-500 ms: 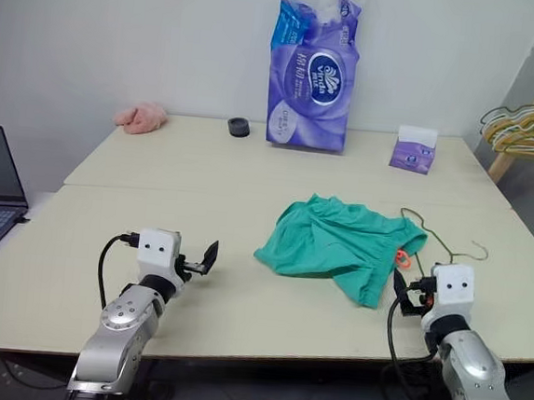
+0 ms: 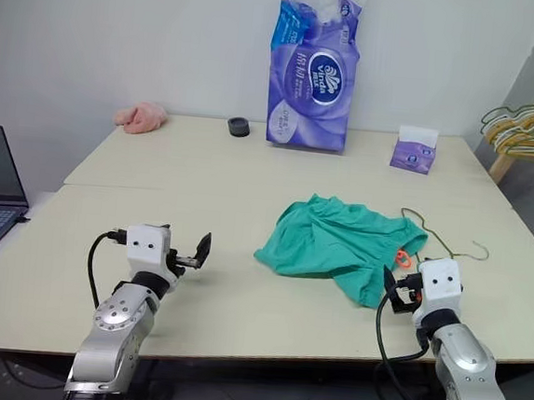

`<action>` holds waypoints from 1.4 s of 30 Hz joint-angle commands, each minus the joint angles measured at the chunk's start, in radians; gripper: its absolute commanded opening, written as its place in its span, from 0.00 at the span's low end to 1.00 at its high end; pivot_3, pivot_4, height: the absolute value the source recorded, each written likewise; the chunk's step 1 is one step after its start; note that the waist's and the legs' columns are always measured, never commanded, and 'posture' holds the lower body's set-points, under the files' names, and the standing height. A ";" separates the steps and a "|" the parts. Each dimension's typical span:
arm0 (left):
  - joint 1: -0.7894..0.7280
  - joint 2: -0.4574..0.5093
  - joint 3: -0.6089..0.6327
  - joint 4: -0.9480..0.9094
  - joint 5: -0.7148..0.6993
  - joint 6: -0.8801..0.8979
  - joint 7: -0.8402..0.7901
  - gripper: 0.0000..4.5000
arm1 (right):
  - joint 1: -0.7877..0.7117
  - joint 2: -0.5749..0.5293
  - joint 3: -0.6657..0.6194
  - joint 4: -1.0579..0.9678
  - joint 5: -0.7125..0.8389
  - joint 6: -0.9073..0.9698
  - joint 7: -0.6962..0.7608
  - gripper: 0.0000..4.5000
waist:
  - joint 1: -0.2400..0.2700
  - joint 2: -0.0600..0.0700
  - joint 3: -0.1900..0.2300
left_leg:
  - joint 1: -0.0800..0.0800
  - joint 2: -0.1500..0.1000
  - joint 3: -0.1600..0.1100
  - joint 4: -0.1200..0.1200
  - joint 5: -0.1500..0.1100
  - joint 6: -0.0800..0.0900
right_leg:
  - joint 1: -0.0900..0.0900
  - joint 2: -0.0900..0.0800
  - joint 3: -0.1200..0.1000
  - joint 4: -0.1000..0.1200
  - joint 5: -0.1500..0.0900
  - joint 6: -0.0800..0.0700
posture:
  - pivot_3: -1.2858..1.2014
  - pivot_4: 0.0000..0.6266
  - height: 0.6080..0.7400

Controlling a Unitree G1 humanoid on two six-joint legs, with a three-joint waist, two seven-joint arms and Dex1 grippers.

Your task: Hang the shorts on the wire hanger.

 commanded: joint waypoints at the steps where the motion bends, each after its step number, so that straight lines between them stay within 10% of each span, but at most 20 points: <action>1: -0.020 -0.005 0.040 -0.030 -0.012 -0.043 0.025 0.99 | -0.039 0.004 -0.010 -0.025 0.019 -0.011 0.010 1.00 | -0.001 0.000 0.000 | 0.000 0.000 0.000 0.000 0.000 0.000 | 0.000 0.000 0.000 0.000 0.000 0.000 | 0.55 0.04 1.00; 10: -0.001 -0.004 -0.020 -0.031 -0.026 -0.128 -0.073 0.99 | -0.072 -0.005 0.029 -0.020 0.059 -0.004 0.088 1.00 | 0.000 0.000 0.000 | 0.000 0.000 0.000 0.000 0.000 0.000 | 0.000 0.000 0.000 -0.001 0.000 0.000 | 0.54 0.03 1.00; 25: -0.269 0.299 -0.444 0.139 -0.025 -0.081 -0.821 0.99 | 0.221 -0.256 0.078 -0.262 0.144 -0.039 0.394 1.00 | -0.055 0.002 -0.003 | 0.000 0.001 0.003 0.000 -0.002 0.003 | 0.000 0.006 0.002 -0.002 -0.001 -0.001 | 0.47 0.04 1.00; 42: -0.435 0.208 -0.507 0.523 0.237 -0.261 -0.658 0.99 | 0.277 -0.230 0.061 -0.281 0.052 -0.109 0.310 1.00 | -0.114 0.001 -0.004 | 0.001 0.002 0.008 0.001 -0.002 0.004 | 0.000 0.004 0.007 -0.003 0.002 0.004 | 0.43 0.03 1.00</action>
